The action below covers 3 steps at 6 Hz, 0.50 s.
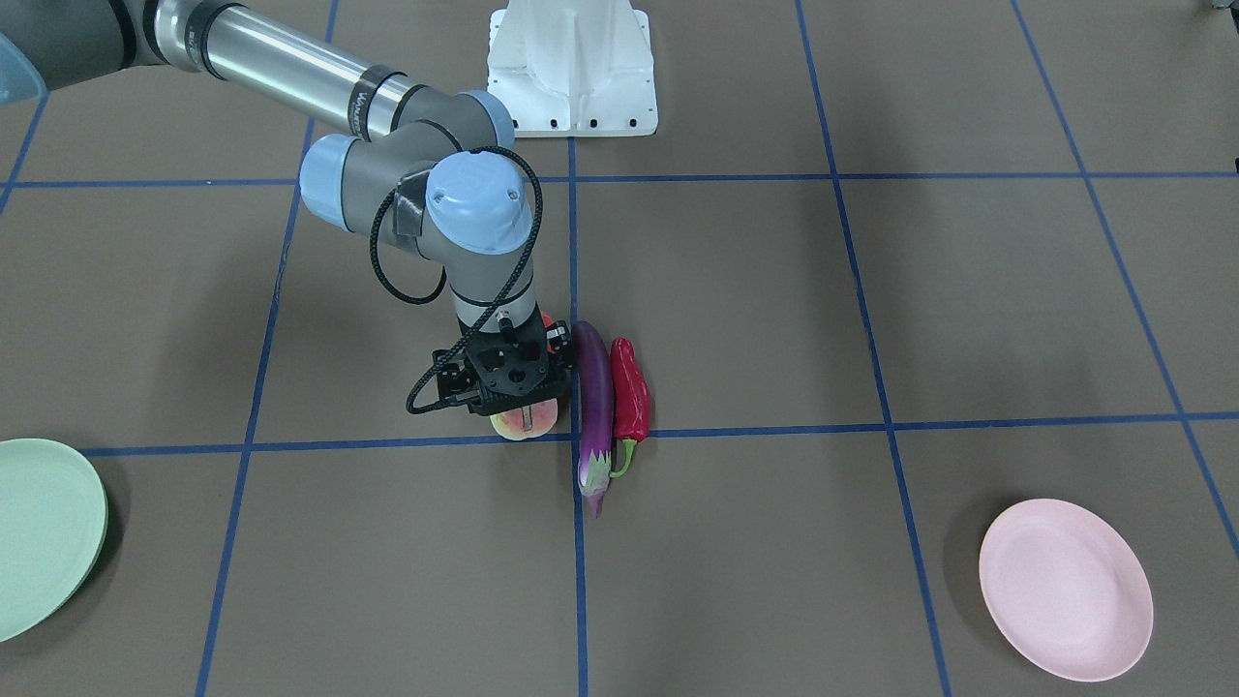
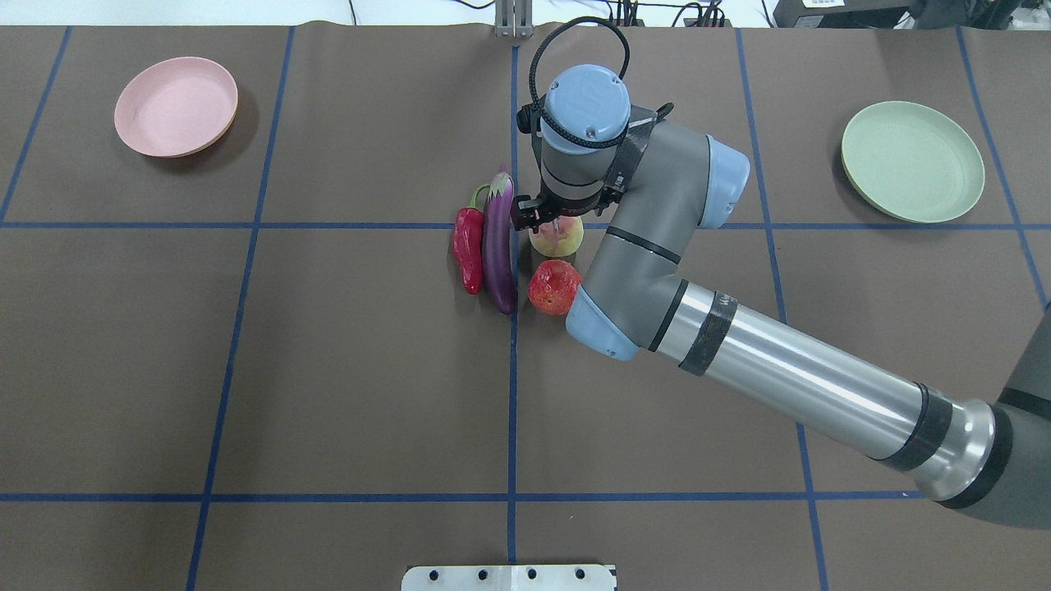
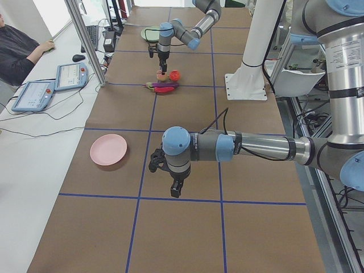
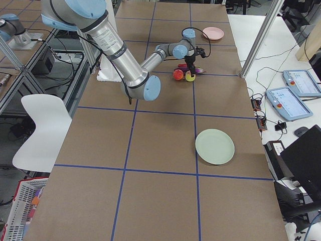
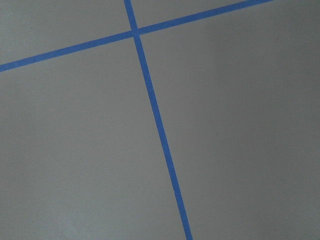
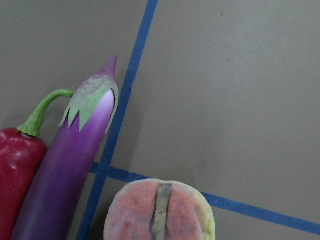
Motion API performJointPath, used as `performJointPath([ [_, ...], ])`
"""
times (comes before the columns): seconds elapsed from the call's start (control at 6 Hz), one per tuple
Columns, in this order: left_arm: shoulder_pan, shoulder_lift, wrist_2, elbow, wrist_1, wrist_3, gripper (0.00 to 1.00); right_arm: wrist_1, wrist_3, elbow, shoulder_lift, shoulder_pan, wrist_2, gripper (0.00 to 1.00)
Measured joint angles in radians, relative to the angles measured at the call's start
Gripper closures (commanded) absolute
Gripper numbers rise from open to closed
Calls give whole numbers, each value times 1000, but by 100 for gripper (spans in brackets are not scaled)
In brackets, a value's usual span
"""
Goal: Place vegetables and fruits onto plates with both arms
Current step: 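Lower the right gripper over the peach and close on it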
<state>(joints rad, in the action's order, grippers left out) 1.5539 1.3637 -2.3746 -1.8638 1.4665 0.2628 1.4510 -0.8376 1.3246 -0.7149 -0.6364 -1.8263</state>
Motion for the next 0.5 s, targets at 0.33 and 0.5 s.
performJointPath([
  [0.33, 0, 0, 0, 0, 1, 1, 0, -32, 0, -26, 5, 4, 9, 0],
  [0.5, 0, 0, 0, 0, 0, 1, 0, -36, -1, -29, 12, 4, 10, 0],
])
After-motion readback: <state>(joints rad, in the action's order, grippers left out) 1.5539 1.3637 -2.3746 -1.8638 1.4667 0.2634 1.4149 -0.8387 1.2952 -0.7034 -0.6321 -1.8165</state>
